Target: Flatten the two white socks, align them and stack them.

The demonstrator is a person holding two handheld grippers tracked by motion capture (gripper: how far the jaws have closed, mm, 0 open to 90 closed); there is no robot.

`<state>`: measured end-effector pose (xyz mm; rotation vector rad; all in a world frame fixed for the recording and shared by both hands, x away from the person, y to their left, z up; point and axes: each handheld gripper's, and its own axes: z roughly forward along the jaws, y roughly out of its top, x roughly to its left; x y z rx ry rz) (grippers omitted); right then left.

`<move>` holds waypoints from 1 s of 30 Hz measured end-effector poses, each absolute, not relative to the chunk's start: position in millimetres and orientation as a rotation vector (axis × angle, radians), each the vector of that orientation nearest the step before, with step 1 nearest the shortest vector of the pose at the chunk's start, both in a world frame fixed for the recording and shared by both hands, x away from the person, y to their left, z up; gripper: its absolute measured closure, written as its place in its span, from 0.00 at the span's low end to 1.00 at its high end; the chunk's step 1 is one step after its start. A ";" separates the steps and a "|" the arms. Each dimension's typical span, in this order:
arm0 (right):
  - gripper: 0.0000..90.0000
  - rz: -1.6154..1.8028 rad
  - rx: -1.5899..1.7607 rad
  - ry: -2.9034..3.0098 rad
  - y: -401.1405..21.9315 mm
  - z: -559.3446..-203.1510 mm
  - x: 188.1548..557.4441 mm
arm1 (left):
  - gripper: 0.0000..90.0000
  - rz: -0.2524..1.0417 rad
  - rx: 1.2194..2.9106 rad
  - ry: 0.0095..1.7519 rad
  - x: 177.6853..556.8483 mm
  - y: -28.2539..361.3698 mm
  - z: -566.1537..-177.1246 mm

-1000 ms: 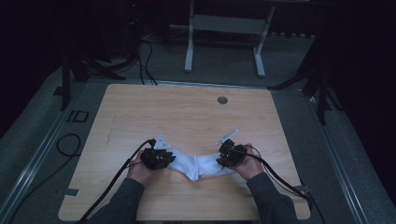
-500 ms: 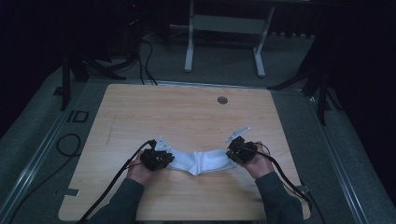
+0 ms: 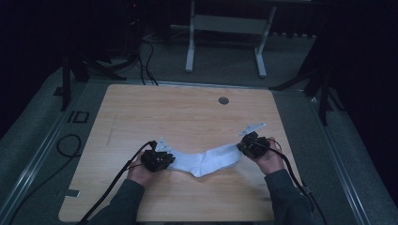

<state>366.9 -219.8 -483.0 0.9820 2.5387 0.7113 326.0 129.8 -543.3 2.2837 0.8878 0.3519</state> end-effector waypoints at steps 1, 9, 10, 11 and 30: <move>0.98 0.713 0.977 2.537 -218.9 -482.9 368.2 | 0.89 0.352 2.284 0.887 325.9 129.9 -543.3; 0.74 0.666 1.007 2.575 -215.5 -502.5 384.7 | 0.88 0.346 2.274 0.887 325.6 130.4 -542.7; 0.72 0.694 1.021 2.560 -217.4 -500.3 384.1 | 0.88 0.346 2.274 0.887 325.6 130.4 -542.7; 0.69 0.715 1.027 2.548 -219.0 -497.6 383.2 | 0.88 0.341 2.269 0.889 325.7 130.9 -541.9; 0.58 0.800 1.163 2.414 -250.7 -478.2 391.0 | 0.86 0.379 2.225 0.918 328.6 145.1 -530.0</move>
